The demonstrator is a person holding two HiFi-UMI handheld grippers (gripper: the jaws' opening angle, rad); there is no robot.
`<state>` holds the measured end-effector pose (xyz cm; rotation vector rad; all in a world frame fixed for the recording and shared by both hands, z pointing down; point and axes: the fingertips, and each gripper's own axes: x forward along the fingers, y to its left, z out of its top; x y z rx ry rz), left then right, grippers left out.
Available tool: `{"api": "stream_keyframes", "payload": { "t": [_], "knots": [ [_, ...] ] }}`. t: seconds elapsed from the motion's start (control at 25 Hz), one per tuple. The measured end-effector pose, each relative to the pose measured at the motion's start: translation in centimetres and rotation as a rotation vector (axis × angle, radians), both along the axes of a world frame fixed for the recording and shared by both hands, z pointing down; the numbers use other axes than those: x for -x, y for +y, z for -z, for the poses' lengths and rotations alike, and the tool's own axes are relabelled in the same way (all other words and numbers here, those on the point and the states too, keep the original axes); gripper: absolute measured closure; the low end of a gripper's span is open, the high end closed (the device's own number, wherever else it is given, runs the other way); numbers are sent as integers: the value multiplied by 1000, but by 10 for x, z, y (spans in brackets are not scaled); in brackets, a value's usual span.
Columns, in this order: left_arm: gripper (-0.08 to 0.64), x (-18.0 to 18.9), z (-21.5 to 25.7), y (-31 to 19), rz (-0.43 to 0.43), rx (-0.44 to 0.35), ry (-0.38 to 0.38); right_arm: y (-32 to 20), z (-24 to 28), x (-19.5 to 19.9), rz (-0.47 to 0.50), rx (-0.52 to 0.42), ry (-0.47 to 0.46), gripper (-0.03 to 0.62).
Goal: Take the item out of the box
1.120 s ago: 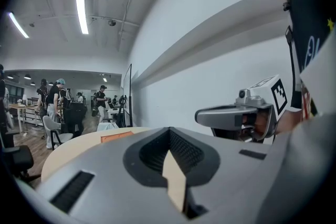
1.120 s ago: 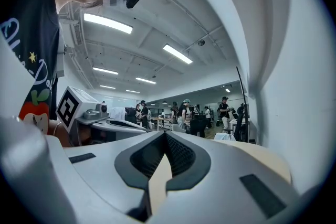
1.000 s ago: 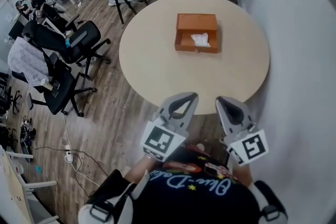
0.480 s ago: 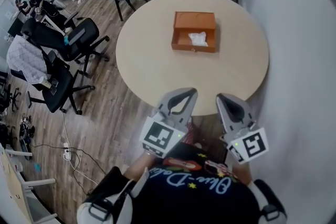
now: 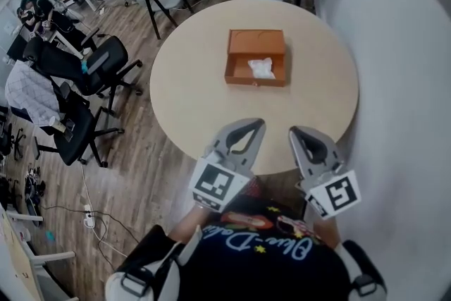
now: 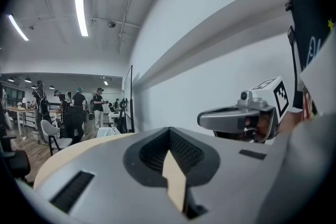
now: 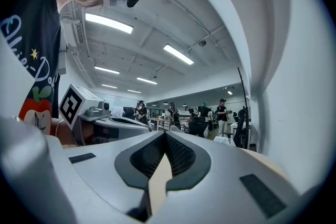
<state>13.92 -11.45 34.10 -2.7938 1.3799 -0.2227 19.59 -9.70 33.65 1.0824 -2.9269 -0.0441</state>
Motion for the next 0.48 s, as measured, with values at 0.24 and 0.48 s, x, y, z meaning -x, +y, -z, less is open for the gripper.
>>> {"api": "stream_keyframes", "payload": {
  "t": [0.24,0.48],
  "knots": [
    [575,3,-2,-33,-8,1,2,-32,-1,2,-3,-7,30,595],
    [575,8,-5,-63,-12,-12,-16,-65,-1,8,-2,-13,50,595]
  ]
}}
